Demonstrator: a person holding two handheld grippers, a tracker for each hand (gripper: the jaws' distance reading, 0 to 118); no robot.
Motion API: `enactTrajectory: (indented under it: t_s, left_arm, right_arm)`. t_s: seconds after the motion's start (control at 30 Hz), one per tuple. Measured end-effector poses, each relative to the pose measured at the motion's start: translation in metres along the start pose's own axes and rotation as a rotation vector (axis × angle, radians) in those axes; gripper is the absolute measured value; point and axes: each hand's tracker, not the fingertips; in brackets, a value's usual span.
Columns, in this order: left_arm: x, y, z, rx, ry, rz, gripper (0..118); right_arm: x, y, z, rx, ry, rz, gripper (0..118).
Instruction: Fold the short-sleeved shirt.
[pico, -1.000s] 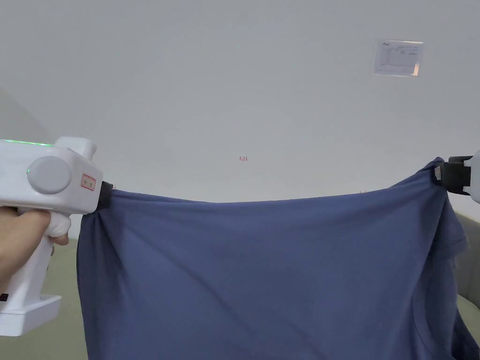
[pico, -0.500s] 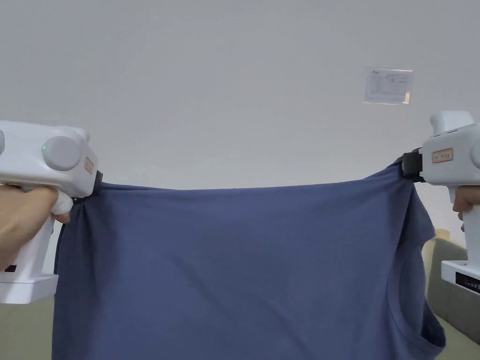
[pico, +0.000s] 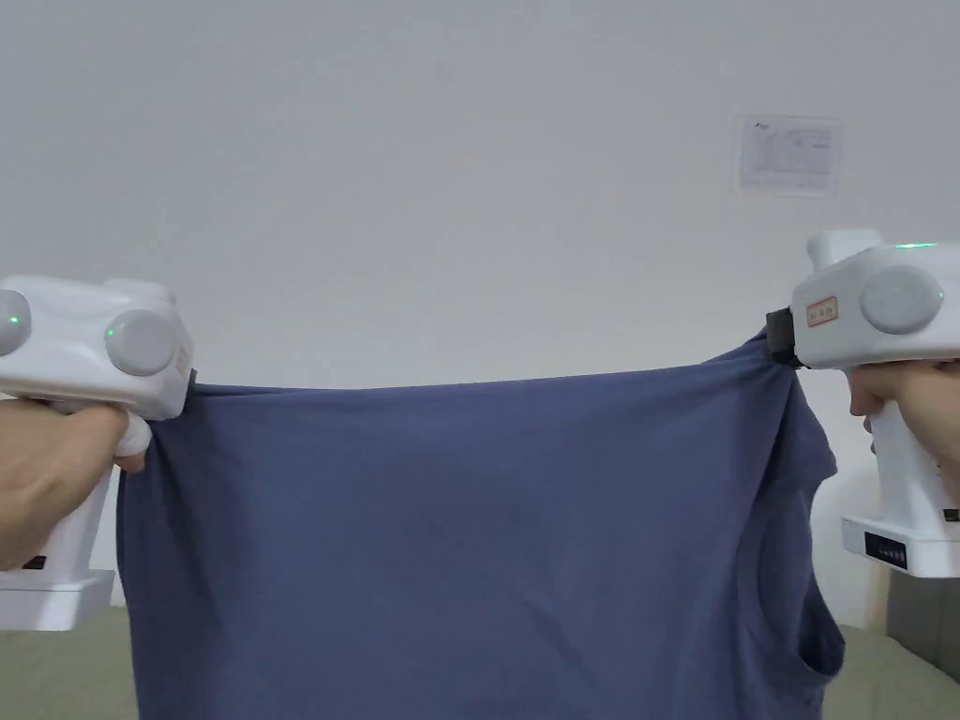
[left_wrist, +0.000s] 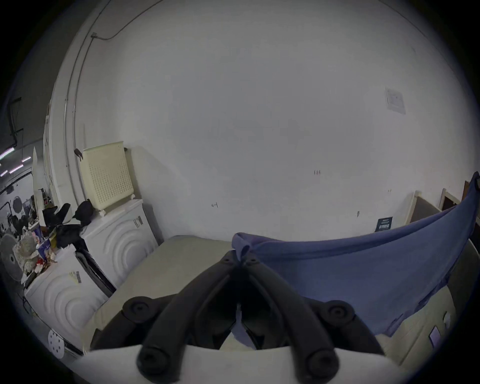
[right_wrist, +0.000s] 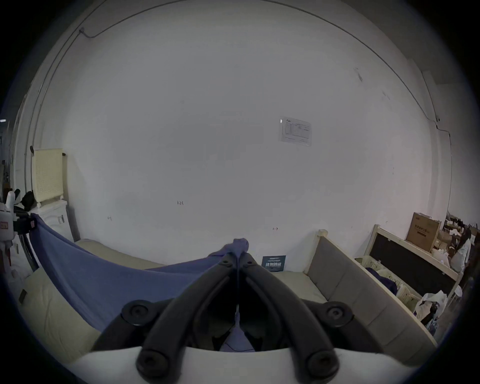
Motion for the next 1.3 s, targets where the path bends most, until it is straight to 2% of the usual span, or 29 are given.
enactTrajectory:
  t_s: [0.07, 0.23, 0.37, 0.47, 0.57, 0.6, 0.63, 0.67, 0.7, 0.77, 0.87, 1.03, 1.13, 1.2, 1.3]
  left_arm:
    - [0.006, -0.017, -0.018, -0.018, -0.008, 0.014, 2]
    - [0.025, -0.080, -0.060, -0.090, -0.021, -0.007, 2]
    - [0.034, -0.136, -0.078, -0.192, -0.061, -0.030, 2]
    - [0.034, -0.186, -0.069, -0.219, -0.068, -0.065, 2]
    - [0.027, -0.236, -0.047, -0.269, -0.085, -0.132, 2]
    - [0.023, -0.252, -0.036, -0.274, -0.088, -0.132, 2]
    - [0.019, -0.267, -0.023, -0.281, -0.098, -0.158, 2]
    - [0.013, -0.277, -0.008, -0.277, -0.099, -0.151, 2]
    - [0.005, -0.291, 0.004, -0.284, -0.112, -0.144, 2]
    - [-0.013, -0.316, 0.028, -0.319, -0.137, -0.108, 2]
    - [-0.032, -0.355, 0.070, -0.362, -0.150, -0.147, 2]
    - [-0.061, -0.415, 0.137, -0.428, -0.167, -0.047, 2]
    - [-0.070, -0.443, 0.170, -0.441, -0.168, -0.045, 2]
    - [-0.082, -0.456, 0.187, -0.475, -0.196, 0.019, 2]
    - [-0.086, -0.471, 0.207, -0.480, -0.199, -0.013, 2]
  right_arm:
    - [-0.005, -0.021, -0.006, -0.009, 0.004, -0.036, 0]
    - [-0.011, -0.105, -0.030, -0.095, -0.009, -0.015, 0]
    - [-0.013, -0.186, -0.024, -0.187, -0.019, -0.002, 0]
    - [-0.008, -0.243, -0.002, -0.268, 0.021, -0.021, 0]
    - [-0.006, -0.294, 0.031, -0.309, 0.029, -0.036, 0]
    - [-0.002, -0.311, 0.044, -0.352, 0.037, -0.005, 0]
    - [0.000, -0.327, 0.062, -0.351, 0.045, -0.032, 0]
    - [0.001, -0.339, 0.079, -0.372, 0.053, -0.051, 0]
    - [0.002, -0.352, 0.096, -0.385, 0.084, -0.030, 0]
    - [0.001, -0.373, 0.135, -0.389, 0.064, -0.019, 0]
    - [0.005, -0.397, 0.185, -0.420, 0.102, -0.050, 0]
    - [0.010, -0.437, 0.272, -0.446, 0.110, -0.086, 0]
    - [0.015, -0.456, 0.316, -0.474, 0.114, -0.106, 0]
    - [0.020, -0.465, 0.339, -0.477, 0.103, -0.109, 0]
    - [0.025, -0.476, 0.361, -0.508, 0.112, -0.127, 0]
